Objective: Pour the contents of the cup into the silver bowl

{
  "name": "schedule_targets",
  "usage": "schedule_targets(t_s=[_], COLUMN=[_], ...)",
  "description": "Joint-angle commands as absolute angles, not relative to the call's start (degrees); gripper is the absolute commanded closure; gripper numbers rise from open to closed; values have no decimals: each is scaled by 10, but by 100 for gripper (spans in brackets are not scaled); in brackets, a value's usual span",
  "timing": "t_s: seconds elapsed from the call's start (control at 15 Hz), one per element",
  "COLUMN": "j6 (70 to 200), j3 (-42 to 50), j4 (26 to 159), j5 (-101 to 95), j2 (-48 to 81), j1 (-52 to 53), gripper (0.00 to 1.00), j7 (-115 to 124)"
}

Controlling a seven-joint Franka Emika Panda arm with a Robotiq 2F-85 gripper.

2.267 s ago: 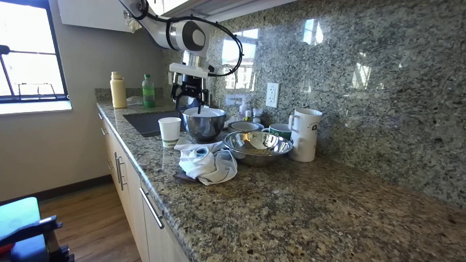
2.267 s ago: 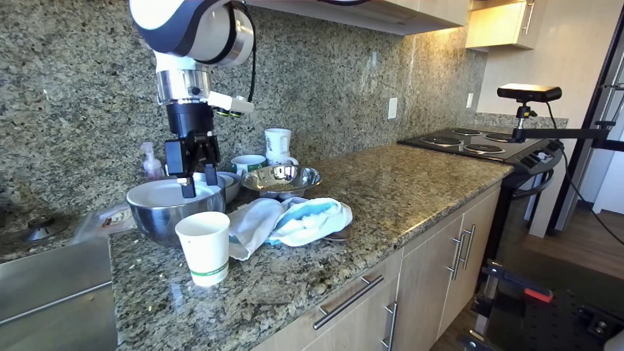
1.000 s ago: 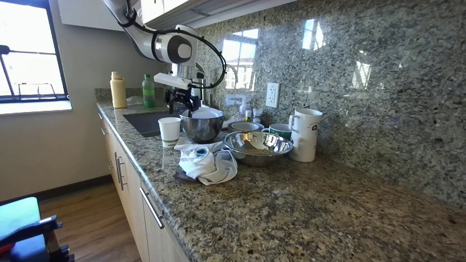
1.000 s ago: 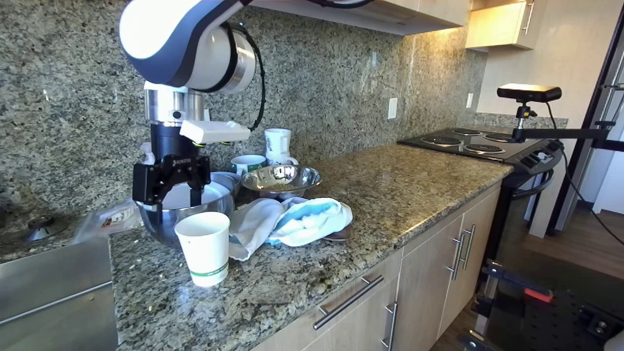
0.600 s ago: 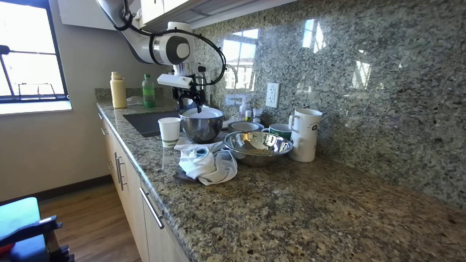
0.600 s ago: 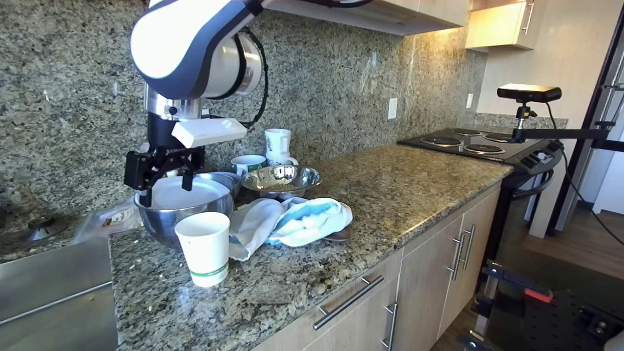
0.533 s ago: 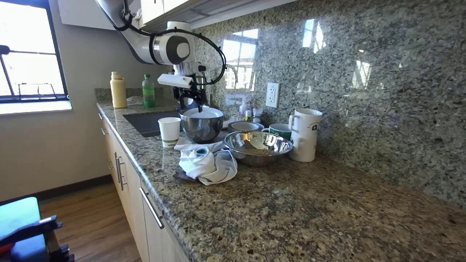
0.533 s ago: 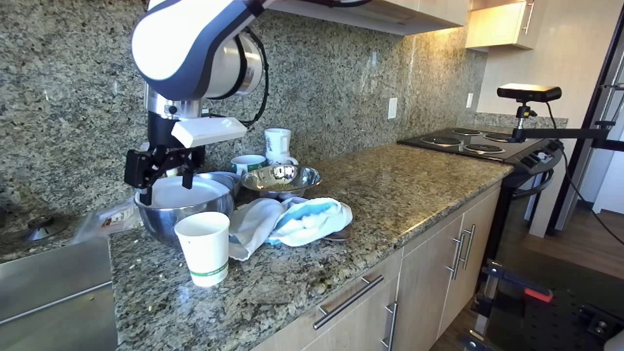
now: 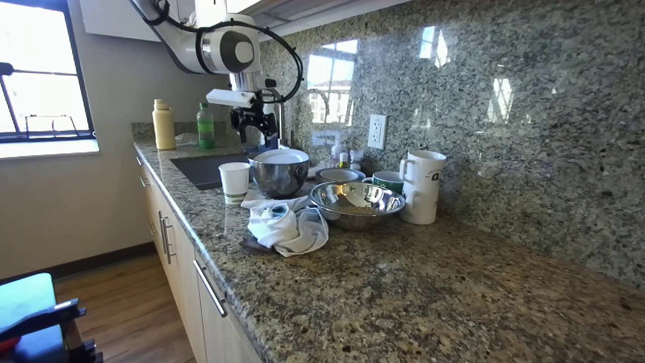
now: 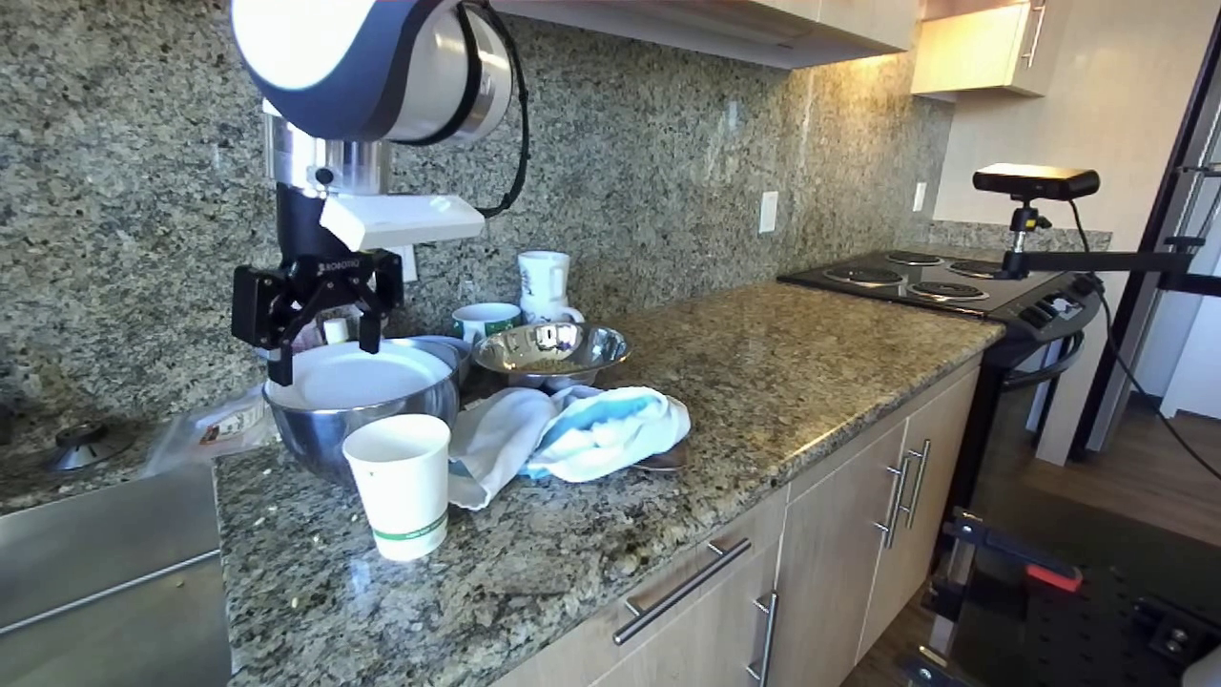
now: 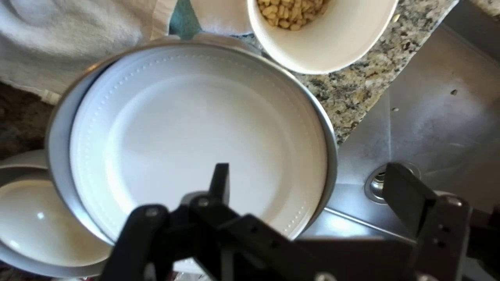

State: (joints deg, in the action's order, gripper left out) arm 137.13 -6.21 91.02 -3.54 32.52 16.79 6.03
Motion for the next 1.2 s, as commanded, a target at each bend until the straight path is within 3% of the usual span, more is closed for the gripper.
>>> schedule_targets(t_s=[0.0, 0.33, 1.13], j6=[1334, 1287, 1333], j3=[-62, -74, -53], j4=[969, 1015, 1094], j5=[-39, -21, -18], j2=[252, 217, 230], j1=[180, 181, 172], gripper=[0, 0, 0], j7=[104, 151, 250])
